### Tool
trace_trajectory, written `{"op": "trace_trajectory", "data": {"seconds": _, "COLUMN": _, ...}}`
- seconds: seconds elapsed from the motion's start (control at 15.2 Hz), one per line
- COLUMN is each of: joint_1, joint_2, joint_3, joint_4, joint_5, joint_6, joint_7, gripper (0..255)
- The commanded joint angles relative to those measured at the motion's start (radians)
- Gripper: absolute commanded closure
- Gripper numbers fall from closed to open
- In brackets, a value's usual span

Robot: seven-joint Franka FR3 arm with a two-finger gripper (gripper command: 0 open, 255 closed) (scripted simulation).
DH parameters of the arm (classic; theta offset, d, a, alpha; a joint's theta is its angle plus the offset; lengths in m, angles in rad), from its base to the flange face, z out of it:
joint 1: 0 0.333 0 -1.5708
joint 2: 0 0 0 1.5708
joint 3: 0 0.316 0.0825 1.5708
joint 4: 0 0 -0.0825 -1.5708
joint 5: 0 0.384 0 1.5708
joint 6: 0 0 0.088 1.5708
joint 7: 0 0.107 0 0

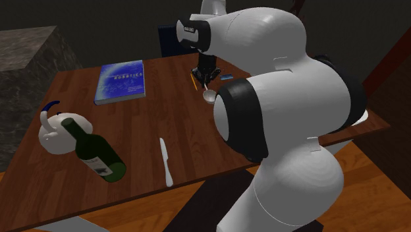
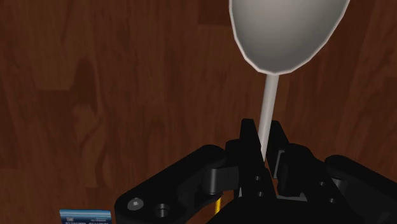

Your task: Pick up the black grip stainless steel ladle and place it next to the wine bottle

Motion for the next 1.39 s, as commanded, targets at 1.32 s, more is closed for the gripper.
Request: {"op": "trace_trajectory", "data": {"seconds": 1.32, "joint_1": -0.007, "joint_2": 0.015, "joint_3": -0.006, "joint_4": 0.317, "joint_5": 0.0, "joint_6": -0.303, "joint_7": 0.023, "gripper": 255}}
